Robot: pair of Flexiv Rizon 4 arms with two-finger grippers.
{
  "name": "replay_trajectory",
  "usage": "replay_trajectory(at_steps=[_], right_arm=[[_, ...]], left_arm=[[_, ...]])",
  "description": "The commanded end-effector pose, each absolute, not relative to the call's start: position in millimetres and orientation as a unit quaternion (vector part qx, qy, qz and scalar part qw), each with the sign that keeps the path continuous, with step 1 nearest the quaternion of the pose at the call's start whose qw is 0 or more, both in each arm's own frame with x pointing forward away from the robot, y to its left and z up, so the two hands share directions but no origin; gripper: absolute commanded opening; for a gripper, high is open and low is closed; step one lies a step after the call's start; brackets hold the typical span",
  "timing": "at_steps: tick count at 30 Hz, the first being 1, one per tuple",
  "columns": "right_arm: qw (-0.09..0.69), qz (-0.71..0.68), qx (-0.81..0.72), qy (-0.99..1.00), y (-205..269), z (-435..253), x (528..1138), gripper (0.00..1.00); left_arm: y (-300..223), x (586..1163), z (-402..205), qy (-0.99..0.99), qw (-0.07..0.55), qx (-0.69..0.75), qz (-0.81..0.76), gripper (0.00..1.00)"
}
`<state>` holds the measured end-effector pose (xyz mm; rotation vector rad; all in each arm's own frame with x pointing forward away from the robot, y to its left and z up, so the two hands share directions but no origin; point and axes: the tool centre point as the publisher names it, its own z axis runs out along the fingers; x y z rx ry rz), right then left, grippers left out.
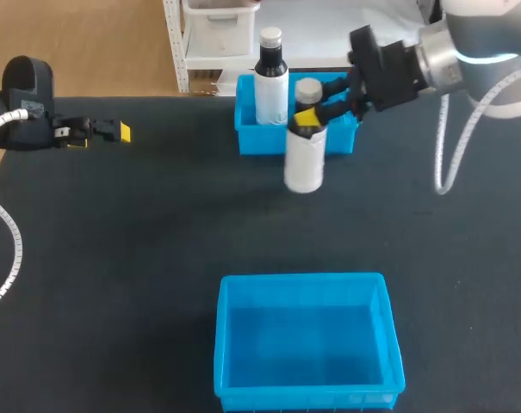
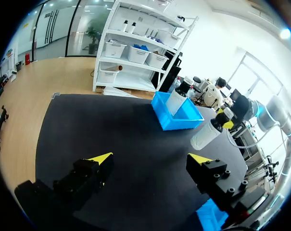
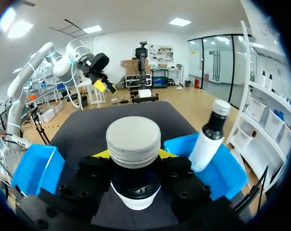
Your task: Pick up the bottle, and place it in the far bin if it is heavy, or in the near bin if it is light.
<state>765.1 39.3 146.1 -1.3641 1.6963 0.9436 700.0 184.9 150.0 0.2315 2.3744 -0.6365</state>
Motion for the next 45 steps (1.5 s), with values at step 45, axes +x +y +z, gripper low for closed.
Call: replay_trajectory(at_steps=[45], right_arm=[[0.419, 0.284, -0.496, 0.706, -68.9, 314.4, 541.7, 0.00]], left_arm=[[184.9, 700.0, 149.9, 0.908, 0.330, 0.088, -0.243, 1.00]])
